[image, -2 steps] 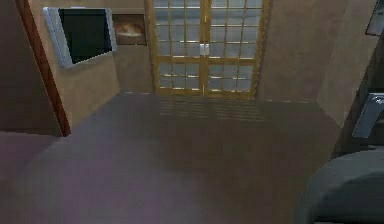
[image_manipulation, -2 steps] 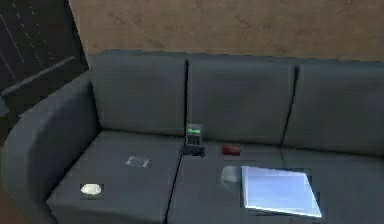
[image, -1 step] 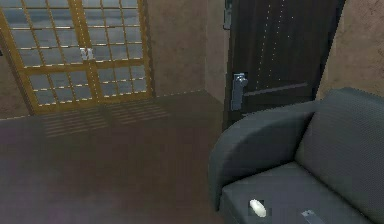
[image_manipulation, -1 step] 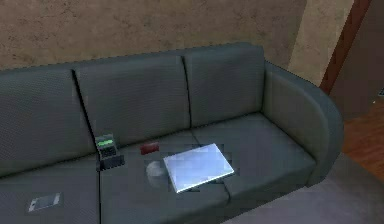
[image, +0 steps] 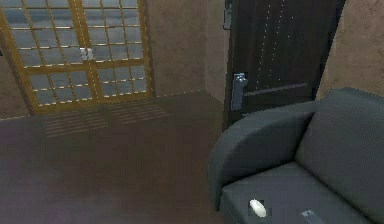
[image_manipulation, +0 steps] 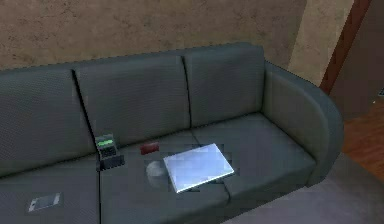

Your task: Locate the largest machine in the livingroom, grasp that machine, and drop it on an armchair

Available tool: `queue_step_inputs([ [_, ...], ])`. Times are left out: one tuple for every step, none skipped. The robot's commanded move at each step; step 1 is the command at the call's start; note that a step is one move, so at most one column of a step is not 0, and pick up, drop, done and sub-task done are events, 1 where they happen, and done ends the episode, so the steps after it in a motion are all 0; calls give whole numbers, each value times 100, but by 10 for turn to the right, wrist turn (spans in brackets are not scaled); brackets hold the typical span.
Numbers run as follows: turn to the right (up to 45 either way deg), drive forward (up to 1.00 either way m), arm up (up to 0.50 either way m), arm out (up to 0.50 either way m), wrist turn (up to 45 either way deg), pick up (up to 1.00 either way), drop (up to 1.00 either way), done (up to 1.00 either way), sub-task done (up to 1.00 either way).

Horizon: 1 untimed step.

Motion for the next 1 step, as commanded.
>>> queue_step_inputs([
  [0,0,2,0,0,0,0,0,0],
])
